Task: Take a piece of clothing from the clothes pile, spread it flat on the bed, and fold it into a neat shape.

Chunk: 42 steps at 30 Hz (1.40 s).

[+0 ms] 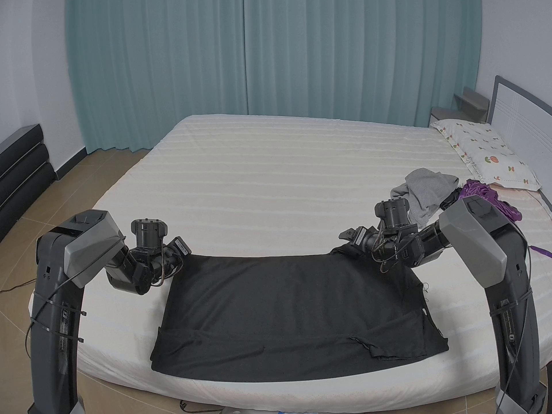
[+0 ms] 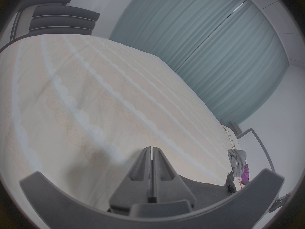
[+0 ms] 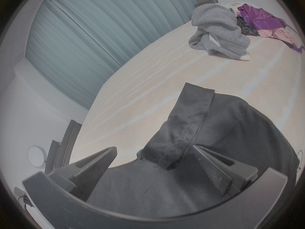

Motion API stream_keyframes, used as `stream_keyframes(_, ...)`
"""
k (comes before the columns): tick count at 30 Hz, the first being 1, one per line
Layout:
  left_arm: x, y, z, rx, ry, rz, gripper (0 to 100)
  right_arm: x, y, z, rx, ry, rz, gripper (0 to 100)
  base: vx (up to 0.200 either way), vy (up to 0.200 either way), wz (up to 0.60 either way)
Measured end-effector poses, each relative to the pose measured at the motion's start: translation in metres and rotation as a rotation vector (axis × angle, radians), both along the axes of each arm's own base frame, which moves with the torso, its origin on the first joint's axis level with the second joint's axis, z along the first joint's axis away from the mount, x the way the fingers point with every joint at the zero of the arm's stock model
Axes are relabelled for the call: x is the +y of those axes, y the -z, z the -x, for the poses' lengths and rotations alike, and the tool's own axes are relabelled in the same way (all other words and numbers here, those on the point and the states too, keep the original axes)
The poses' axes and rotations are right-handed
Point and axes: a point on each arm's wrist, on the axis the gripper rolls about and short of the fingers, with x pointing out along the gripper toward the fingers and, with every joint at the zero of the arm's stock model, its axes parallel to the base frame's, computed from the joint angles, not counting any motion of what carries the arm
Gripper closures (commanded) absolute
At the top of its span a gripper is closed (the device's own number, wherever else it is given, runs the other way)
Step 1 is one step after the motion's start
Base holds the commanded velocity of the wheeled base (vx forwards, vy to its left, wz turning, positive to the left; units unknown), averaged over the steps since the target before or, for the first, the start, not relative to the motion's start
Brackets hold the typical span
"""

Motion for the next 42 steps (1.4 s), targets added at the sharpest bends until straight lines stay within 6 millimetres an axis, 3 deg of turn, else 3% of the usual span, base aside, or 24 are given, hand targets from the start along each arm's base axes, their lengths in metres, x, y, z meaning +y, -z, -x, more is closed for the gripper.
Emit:
stream_keyframes(13,0.001,0.001,0.000,0.003,-0.008,-0.003,100,0.008,0.018,-0.034,-0.042,0.067,0.039,0,0.000,0.000,0.00)
stream_keyframes(21,0.001,0.000,0.000,-0.001,-0.017,-0.009,100,0.014,0.008,-0.056,-0.298,0.122,-0.055,0,0.000,0.000,0.00)
stream_keyframes(27,0.000,0.000,0.000,-0.003,-0.019,-0.010,100,0.013,0.006,-0.061,-0.448,0.125,-0.111,0,0.000,0.000,0.00)
stream_keyframes(33,0.001,0.000,0.000,-0.003,-0.021,-0.011,100,0.005,0.013,-0.063,-0.491,0.089,0.008,0,0.000,0.000,0.00)
stream_keyframes(42,0.001,0.000,-0.001,-0.005,-0.031,-0.016,100,0.002,0.005,-0.065,-0.579,0.077,0.063,0,0.000,0.000,0.00)
